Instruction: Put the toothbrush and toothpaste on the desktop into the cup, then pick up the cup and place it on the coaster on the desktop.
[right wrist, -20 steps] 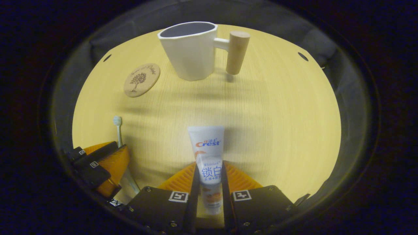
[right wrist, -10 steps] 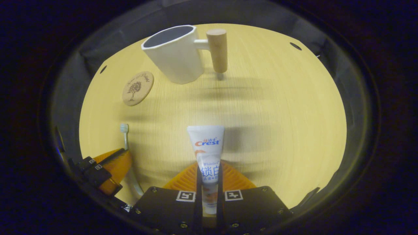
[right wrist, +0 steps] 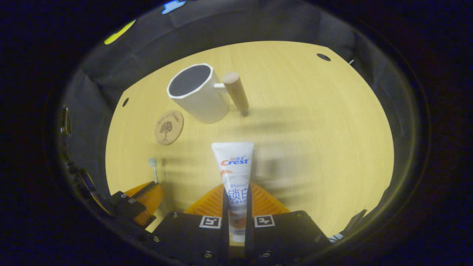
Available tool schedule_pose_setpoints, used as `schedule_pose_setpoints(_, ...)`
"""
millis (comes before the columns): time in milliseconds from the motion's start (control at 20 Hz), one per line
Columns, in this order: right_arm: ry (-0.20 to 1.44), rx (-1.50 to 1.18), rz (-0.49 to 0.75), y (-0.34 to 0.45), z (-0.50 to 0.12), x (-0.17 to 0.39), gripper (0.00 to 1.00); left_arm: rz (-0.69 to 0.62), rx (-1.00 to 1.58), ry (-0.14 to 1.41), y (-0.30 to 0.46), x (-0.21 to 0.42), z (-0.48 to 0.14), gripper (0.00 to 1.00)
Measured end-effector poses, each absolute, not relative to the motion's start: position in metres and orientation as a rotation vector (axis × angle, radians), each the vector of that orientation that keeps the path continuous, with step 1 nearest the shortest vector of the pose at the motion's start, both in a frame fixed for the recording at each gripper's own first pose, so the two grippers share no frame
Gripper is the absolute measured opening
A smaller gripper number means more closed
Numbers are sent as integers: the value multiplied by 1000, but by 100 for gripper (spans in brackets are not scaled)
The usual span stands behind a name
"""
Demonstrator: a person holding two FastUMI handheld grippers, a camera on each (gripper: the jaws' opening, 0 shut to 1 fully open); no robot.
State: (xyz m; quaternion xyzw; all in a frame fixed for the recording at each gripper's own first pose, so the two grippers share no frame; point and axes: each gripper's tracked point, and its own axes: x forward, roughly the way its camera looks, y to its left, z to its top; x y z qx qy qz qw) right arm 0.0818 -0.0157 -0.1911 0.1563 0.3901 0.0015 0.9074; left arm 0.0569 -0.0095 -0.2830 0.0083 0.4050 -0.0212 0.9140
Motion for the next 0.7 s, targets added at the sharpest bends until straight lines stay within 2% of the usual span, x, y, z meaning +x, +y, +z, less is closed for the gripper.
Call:
schedule_pose_setpoints(100,773,340,12,-17,-174,85,18,-47,31,805,-12,60,-275,7)
schedule_pose_setpoints(350,678,346,22,-21,-129,107,18,-45,56,720,-10,61,-248,12)
schedule_pose_setpoints(400,657,348,24,-22,-120,111,18,-46,52,711,-11,62,-244,10)
schedule_pose_setpoints(700,548,377,43,-25,-70,141,18,-28,32,703,-4,57,-239,10)
